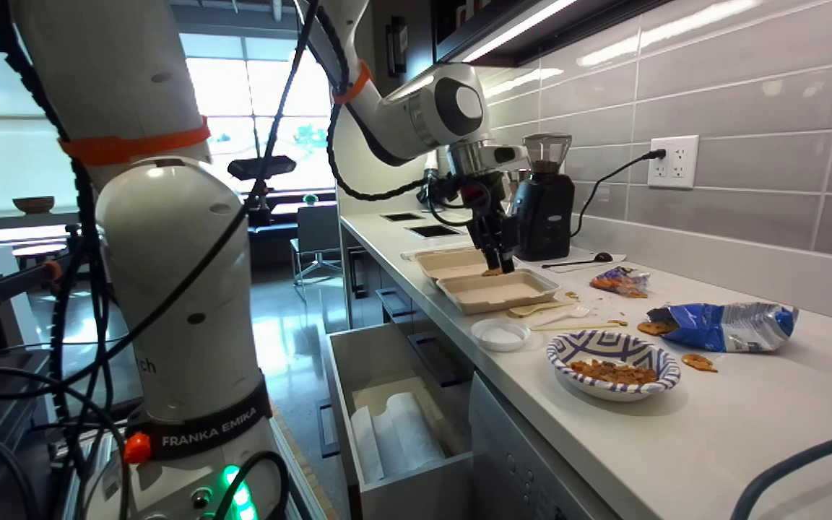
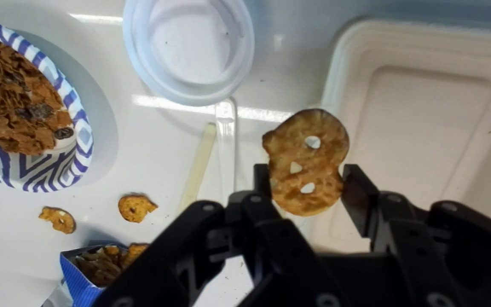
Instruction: Put a cookie inside the styrofoam container
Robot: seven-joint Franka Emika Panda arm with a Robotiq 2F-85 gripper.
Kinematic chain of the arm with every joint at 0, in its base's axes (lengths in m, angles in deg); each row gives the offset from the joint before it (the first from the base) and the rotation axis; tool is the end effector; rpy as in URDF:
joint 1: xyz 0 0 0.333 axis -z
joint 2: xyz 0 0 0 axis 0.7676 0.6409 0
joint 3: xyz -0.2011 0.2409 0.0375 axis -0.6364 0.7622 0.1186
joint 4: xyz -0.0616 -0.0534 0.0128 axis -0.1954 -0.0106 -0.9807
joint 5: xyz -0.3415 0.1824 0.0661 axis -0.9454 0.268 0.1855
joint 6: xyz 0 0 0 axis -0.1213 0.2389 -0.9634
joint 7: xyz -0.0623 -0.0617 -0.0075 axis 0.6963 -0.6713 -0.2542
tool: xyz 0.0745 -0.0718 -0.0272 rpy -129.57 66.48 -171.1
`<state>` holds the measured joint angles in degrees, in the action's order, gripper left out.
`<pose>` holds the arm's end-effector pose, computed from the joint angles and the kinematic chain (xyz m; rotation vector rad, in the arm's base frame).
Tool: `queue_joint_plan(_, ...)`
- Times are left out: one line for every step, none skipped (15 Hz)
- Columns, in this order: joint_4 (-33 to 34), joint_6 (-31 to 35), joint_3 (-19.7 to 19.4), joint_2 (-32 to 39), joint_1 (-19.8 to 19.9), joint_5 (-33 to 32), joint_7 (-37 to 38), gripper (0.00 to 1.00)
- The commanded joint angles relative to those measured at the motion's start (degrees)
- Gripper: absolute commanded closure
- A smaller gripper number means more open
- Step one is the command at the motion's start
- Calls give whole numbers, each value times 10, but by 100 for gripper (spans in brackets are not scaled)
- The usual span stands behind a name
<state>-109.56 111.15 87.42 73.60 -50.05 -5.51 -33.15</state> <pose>0.4562 0.0489 0.3510 2.8941 -0.3038 0.2394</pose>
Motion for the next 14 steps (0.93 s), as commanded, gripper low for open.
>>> queue_joint_plan(18, -28, 7, 9, -14, 32, -36, 54)
queue_joint_plan(22, -31, 8, 12, -18, 41, -47, 53)
queue_joint_plan(26, -30, 9, 14, -20, 48, -54, 52)
queue_joint_plan(30, -29, 11, 18, -22, 51, -60, 50)
queue_joint_plan(32, -28, 12, 20, -25, 54, -66, 51)
queue_joint_plan(35, -29, 12, 24, -27, 59, -72, 50)
queue_joint_plan(39, -28, 13, 28, -30, 66, -79, 51)
queue_joint_plan(41, -26, 13, 31, -32, 71, -83, 52)
queue_joint_plan(45, -26, 13, 36, -34, 74, -87, 54)
queue_joint_plan(49, -25, 14, 42, -36, 77, -88, 53)
queue_joint_plan(53, -26, 15, 48, -38, 79, -88, 54)
queue_joint_plan(59, -28, 15, 53, -40, 83, -91, 43)
queue_joint_plan(61, -27, 13, 53, -41, 87, -94, 39)
queue_joint_plan(63, -28, 12, 55, -42, 92, -98, 38)
